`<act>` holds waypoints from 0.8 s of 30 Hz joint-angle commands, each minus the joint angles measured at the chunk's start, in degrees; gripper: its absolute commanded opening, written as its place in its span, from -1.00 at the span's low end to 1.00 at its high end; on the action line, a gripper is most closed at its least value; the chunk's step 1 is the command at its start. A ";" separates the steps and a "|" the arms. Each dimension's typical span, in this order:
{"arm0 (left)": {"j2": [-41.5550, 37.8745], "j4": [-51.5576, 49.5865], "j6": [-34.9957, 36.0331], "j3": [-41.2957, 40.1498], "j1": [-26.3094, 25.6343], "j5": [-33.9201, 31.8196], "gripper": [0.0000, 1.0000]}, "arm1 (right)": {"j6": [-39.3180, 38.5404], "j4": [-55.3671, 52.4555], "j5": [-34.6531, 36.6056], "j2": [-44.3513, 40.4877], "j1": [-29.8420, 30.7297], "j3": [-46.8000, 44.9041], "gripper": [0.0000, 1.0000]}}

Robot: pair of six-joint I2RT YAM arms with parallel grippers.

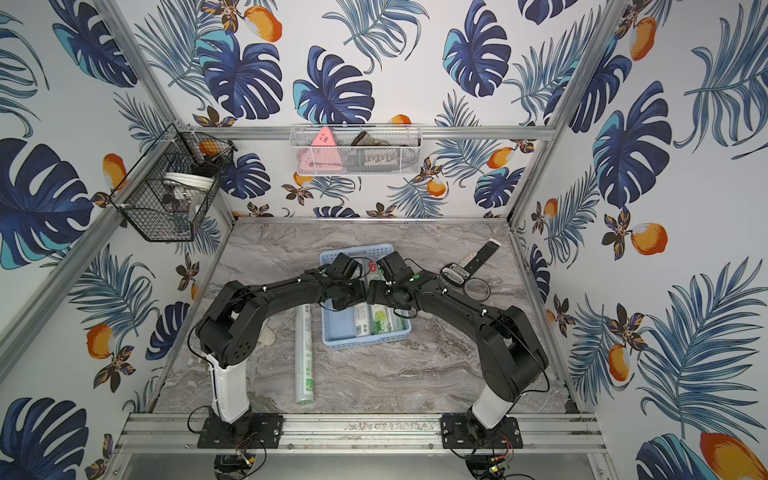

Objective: Put the plastic wrap into the basket
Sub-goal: Place the plastic wrap in the basket.

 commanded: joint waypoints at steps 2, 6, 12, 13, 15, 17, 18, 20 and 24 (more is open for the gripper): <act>-0.56 1.25 -0.34 0.33 -0.07 0.83 0.35 | -0.11 0.14 0.35 -0.48 0.08 -0.06 0.73; -2.31 0.94 -0.36 0.01 -0.07 1.56 0.36 | -0.14 0.15 0.86 -0.76 0.08 -0.24 0.73; -8.60 -2.25 1.00 -1.21 -0.35 -0.20 0.39 | -0.44 -0.02 0.80 -1.61 0.08 -0.14 0.72; -9.67 -2.92 1.48 -1.51 -0.32 -0.58 0.39 | -0.50 0.05 0.84 -1.84 0.08 -0.15 0.73; -12.06 -4.45 2.31 -2.22 -0.34 -1.72 0.40 | -0.67 0.04 0.60 -2.45 0.08 0.02 0.73; -14.65 -6.01 3.21 -2.81 -0.27 -3.30 0.40 | -1.04 0.62 -0.64 -3.26 0.08 0.04 0.73; -16.25 -6.81 3.82 -3.30 -0.32 -4.27 0.40 | -1.19 1.17 -1.48 -3.81 0.08 -0.06 0.73; -19.45 -8.28 4.77 -4.50 -0.32 -7.17 0.40 | -1.73 2.44 -3.25 -4.89 0.08 -0.43 0.73; -26.41 -12.55 7.23 -6.96 -0.32 -13.92 0.39 | -2.99 3.85 -7.49 -5.97 0.16 -0.15 0.73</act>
